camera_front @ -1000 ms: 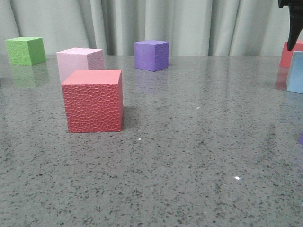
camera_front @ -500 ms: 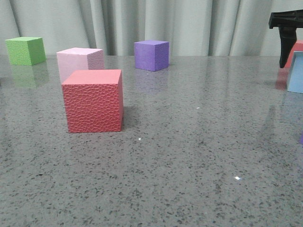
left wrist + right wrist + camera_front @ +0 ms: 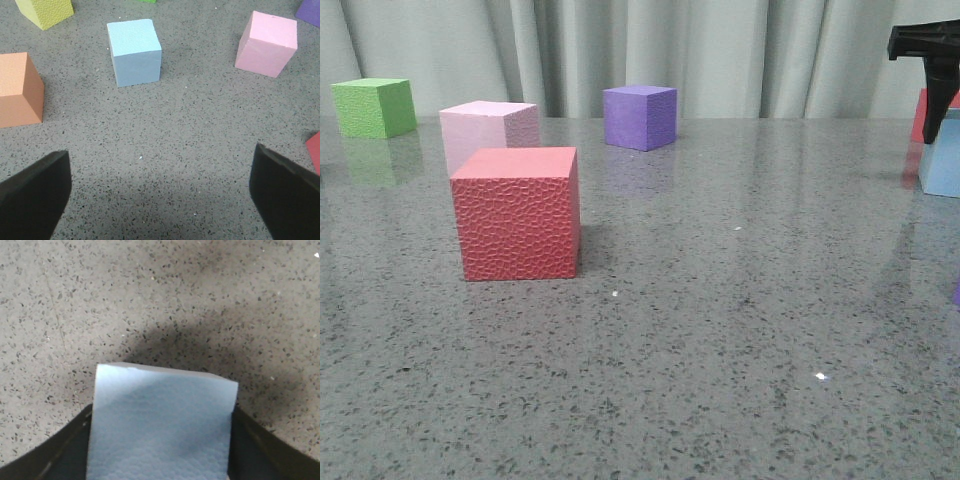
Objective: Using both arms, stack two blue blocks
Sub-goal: 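Lower the right gripper onto the nearby light blue cube and close it, then lift the light blue cube with the right gripper and lower it beside the purple cube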
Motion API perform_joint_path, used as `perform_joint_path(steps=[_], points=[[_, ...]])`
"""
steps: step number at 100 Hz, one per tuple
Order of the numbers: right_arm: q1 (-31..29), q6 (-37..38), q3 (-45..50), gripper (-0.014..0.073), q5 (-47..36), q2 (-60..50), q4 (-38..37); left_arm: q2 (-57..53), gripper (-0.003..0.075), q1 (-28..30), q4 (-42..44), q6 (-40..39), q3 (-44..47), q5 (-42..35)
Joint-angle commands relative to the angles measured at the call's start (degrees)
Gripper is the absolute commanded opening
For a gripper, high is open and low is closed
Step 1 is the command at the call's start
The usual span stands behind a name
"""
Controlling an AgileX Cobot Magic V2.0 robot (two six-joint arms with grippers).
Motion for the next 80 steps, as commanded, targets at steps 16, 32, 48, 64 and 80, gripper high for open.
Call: perform_joint_path(steps=[16,32,48,64,80], points=[[0.0,0.0,-6.8,0.0301,4.5,-2.4,-1.2,0.4,0.0692,0.1,-0.4,-0.1,-2.1,-3.8],[2.5,-0.1,-13.1,0.0301,9.5,-2.8,-1.2,0.4,0.0692,0.1,-0.4,-0.1,-2.1,-3.8],[7.9,-1.6,-17.8,0.0301,10.7,-2.8,-1.2,0.4,0.0692,0.1,-0.4,-0.1,-2.1,-3.8],[13.9,-1.4,-19.3,0.0302,8.4,-2.7,-1.0,0.4,0.0692,0.1,-0.4,-0.1,-2.1,-3.8],[17.8,0.9,-20.5,0.0302,8.0,-0.9,-0.5,0.4,0.0692,0.1,-0.4,-0.1,-2.1,-3.8]])
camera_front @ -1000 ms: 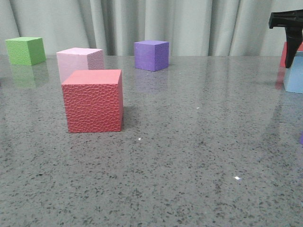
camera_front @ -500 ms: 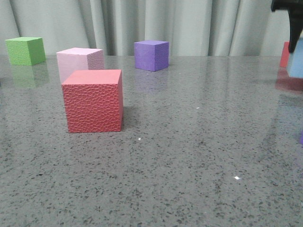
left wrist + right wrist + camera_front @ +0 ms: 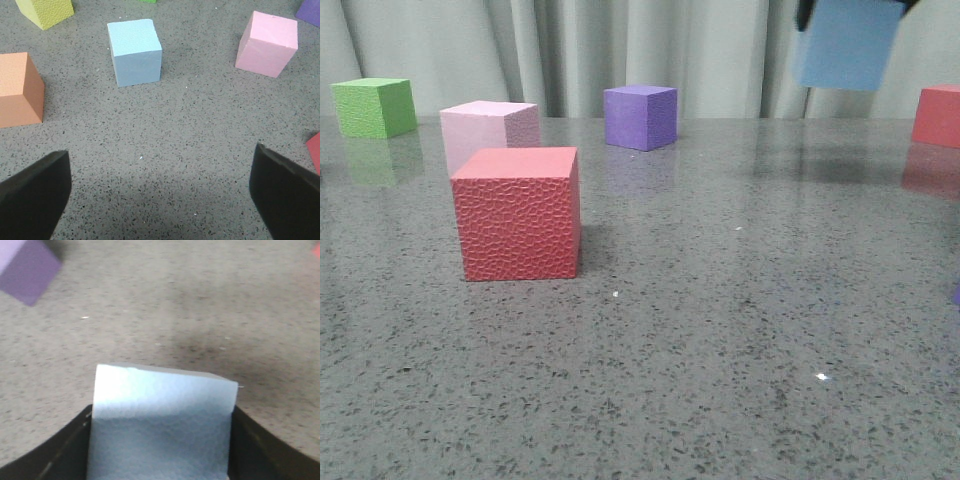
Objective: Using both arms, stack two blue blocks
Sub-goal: 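Lift the light blue cube with the right gripper and lower it beside the purple cube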
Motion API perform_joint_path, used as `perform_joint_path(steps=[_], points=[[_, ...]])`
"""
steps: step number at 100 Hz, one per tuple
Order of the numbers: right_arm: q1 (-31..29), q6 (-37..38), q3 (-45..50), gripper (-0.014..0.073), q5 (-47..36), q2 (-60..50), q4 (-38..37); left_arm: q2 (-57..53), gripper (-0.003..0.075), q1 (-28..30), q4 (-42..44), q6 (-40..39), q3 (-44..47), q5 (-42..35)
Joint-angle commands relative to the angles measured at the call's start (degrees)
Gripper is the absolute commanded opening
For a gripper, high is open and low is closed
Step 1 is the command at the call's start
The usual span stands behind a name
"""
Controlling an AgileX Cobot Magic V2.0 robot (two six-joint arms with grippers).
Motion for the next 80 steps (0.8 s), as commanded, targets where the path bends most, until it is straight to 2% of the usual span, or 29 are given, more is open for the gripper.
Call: perform_joint_path(steps=[1,33,59,80], points=[[1.8,1.3,-2.7,0.0302,-2.6,-1.2,-0.6,0.4,0.0692,0.1,-0.4,-0.1,-2.1,-3.8],[8.8,5.1,-9.2,0.0302,-1.8,6.9,-0.4,0.4,0.0692,0.1,-0.4,-0.1,-2.1,-3.8],[10.2,7.1,-13.8,0.0302,1.2,12.0,-0.3,0.4,0.0692,0.1,-0.4,-0.1,-2.1,-3.8],[10.4,7.1,-13.9,0.0302,1.1,12.7,-0.3,0.4,0.0692,0.1,-0.4,-0.1,-2.1,-3.8]])
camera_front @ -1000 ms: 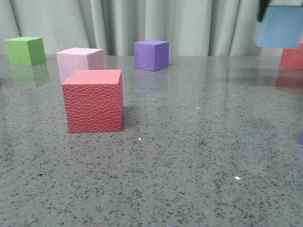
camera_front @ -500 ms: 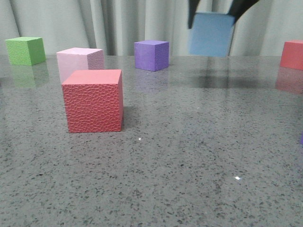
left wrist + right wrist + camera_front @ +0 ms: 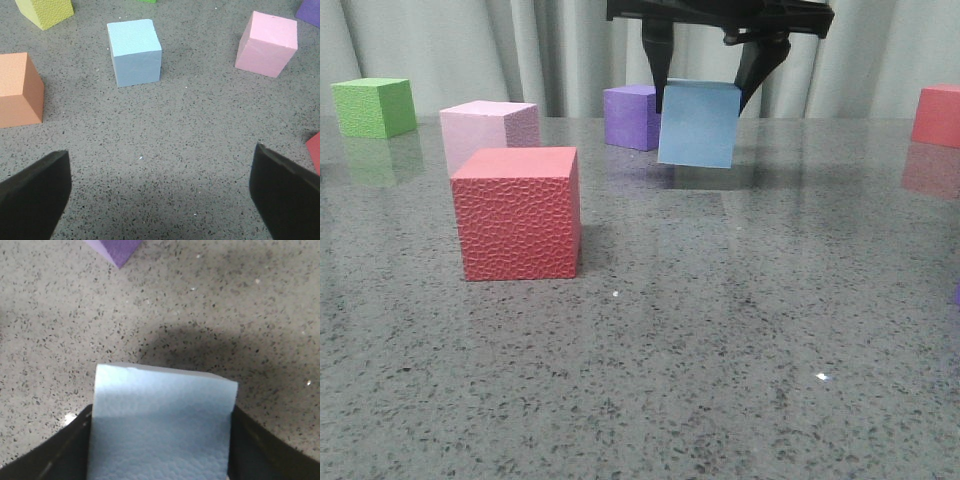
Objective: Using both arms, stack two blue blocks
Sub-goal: 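Lift the light blue cube with the right gripper and lower it beside the purple cube, then open the right gripper and raise it off the light blue cube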
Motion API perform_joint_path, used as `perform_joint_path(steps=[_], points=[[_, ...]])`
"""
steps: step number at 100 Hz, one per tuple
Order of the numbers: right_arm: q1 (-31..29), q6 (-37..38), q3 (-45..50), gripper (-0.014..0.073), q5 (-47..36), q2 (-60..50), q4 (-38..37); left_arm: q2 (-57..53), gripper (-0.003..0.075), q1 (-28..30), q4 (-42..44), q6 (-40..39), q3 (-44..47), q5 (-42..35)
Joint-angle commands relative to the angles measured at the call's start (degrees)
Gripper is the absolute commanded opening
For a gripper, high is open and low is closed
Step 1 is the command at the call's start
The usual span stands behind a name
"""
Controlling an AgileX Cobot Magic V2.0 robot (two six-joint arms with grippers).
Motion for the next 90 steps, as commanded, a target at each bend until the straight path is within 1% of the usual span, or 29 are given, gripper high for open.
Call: perform_joint_path(steps=[1,70,79,89,90], points=[[0.1,0.0,-2.1,0.0302,-1.5,-3.1,-1.0,0.4,0.0692,0.1,-0.4,-0.1,-2.1,-3.8],[0.1,0.1,-2.1,0.0307,-0.3,0.0,-0.7,0.4,0.0692,0.1,-0.4,-0.1,-2.1,-3.8],[0.1,0.1,-2.1,0.0363,-0.3,0.0,-0.7,0.4,0.0692,0.1,-0.4,-0.1,-2.1,-3.8],[0.1,0.1,-2.1,0.0467,-0.3,0.0,-0.7,0.4,0.0692,0.1,-0.4,-0.1,-2.1,-3.8],[0.1,0.1,-2.1,0.0489,-0.3,0.0,-0.7,0.4,0.0692,0.1,-0.4,-0.1,-2.1,-3.8]])
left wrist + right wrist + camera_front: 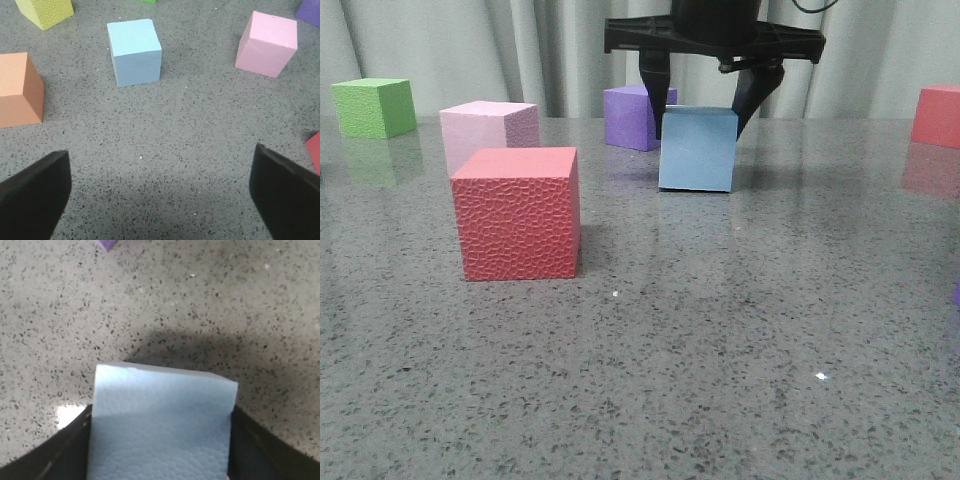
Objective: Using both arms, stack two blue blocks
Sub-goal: 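Open the right gripper and raise it off the light blue cube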
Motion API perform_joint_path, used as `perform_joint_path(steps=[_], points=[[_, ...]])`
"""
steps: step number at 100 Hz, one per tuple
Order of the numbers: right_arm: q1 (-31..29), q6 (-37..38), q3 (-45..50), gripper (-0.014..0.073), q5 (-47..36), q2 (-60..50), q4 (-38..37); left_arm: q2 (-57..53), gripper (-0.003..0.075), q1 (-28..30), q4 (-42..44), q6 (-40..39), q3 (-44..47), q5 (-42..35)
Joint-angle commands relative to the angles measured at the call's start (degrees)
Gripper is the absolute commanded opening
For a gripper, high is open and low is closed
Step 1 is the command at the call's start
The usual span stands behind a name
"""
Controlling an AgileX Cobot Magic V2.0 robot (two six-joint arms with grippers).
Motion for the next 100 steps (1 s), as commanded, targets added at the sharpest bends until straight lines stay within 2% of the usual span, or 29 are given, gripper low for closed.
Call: perform_joint_path(steps=[1,10,18,45,68,81,100], points=[[0.0,0.0,-1.7,0.0489,-0.9,-2.7,-0.7,0.4,0.0692,0.1,-0.4,-0.1,-2.1,-3.8],[0.0,0.0,-1.7,0.0584,-0.5,-2.7,-0.7,0.4,0.0692,0.1,-0.4,-0.1,-2.1,-3.8],[0.0,0.0,-1.7,0.0620,-0.4,-2.8,-0.7,0.4,0.0692,0.1,-0.4,-0.1,-2.1,-3.8],[0.0,0.0,-2.5,0.0623,0.3,-3.2,-0.7,0.4,0.0692,0.1,-0.4,-0.1,-2.1,-3.8],[0.0,-0.1,-9.1,0.0623,5.4,-3.3,-1.8,0.4,0.0692,0.1,-0.4,-0.1,-2.1,-3.8],[0.0,-3.2,-13.2,0.0623,7.9,-4.2,-2.8,0.4,0.0692,0.1,-0.4,-0.1,-2.1,-3.8],[-0.1,-6.7,-13.6,0.0623,7.8,-7.9,-3.9,0.4,0.0692,0.1,-0.4,-0.1,-2.1,-3.8]])
